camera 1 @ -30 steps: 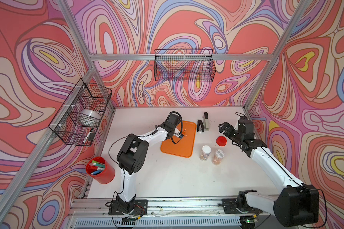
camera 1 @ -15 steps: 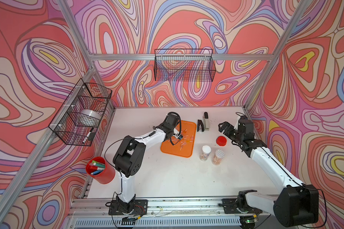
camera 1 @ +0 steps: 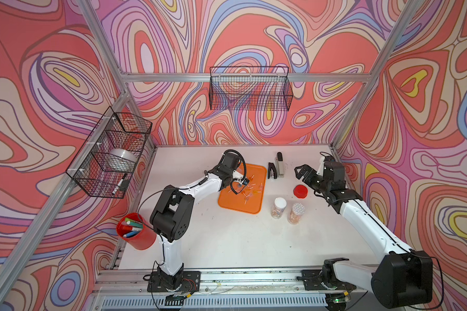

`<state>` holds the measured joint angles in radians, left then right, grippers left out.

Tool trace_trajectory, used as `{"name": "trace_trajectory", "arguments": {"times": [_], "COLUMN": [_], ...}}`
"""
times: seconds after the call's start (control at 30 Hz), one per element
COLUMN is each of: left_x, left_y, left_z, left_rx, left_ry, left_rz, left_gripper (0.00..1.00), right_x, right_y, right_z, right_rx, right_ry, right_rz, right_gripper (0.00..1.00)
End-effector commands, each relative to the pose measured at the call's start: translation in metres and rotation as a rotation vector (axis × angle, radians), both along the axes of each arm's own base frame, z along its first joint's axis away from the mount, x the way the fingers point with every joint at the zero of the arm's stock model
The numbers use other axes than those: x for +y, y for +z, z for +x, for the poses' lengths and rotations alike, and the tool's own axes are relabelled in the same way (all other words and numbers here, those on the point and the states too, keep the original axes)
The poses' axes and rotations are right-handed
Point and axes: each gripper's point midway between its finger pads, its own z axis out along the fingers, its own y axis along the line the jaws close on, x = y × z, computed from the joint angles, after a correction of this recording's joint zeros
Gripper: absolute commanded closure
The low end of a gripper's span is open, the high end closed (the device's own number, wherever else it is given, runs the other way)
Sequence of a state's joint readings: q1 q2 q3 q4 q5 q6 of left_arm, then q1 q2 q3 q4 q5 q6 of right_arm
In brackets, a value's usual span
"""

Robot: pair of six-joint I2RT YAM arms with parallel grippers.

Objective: Pour the candies out of the jar
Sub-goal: 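Pour the candies out of the jar onto the tray.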

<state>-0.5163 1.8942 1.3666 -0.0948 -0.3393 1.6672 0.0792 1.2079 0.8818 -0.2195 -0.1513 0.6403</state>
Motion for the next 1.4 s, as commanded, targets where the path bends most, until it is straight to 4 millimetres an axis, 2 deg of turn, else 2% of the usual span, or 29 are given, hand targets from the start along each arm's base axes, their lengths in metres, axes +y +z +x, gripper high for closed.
{"name": "trace_trajectory", "arguments": {"times": [0.0,0.17,0.2,0.37,0.47,0.6,0.77,0.9,1.07,1.23,1.37], "left_x": [-0.004,-0.006,-0.002,0.003,0.0,-0.01,-0.029,-0.039,-0.052,-0.068,-0.075], "left_y": [0.03,0.053,0.055,0.083,0.104,0.124,0.138,0.15,0.142,0.127,0.116], "left_z": [-0.008,-0.016,-0.021,-0.025,-0.03,-0.038,-0.045,-0.044,-0.058,-0.083,-0.096], "left_rx": [0.052,0.146,0.202,0.31,0.437,0.636,0.815,0.915,0.93,0.882,0.887], "left_ry": [0.074,0.138,0.166,0.255,0.323,0.365,0.378,0.398,0.453,0.46,0.477], "left_rz": [-0.256,-0.57,-0.628,-0.95,-1.185,-1.399,-1.54,-1.674,-1.67,-1.613,-1.597], "left_gripper": [1.0,1.0,1.0,1.0,1.0,1.0,1.0,1.0,1.0,1.0,1.0], "right_x": [0.011,0.021,0.022,0.032,0.044,0.066,0.094,0.126,0.165,0.188,0.204], "right_y": [0.007,0.012,0.014,0.024,0.035,0.057,0.083,0.101,0.119,0.124,0.123], "right_z": [0.004,0.006,0.006,0.008,0.009,0.007,0.0,-0.007,-0.01,-0.007,-0.012], "right_rx": [-0.038,-0.053,-0.06,-0.098,-0.13,-0.192,-0.269,-0.305,-0.316,-0.303,-0.3], "right_ry": [0.061,0.119,0.129,0.185,0.244,0.374,0.489,0.597,0.695,0.725,0.751], "right_rz": [0.025,0.046,0.047,0.072,0.108,0.186,0.198,0.17,0.126,0.112,0.101], "right_gripper": [0.02,0.02,0.02,0.02,0.02,0.03,0.04,0.04,0.05,0.05,0.05]}}
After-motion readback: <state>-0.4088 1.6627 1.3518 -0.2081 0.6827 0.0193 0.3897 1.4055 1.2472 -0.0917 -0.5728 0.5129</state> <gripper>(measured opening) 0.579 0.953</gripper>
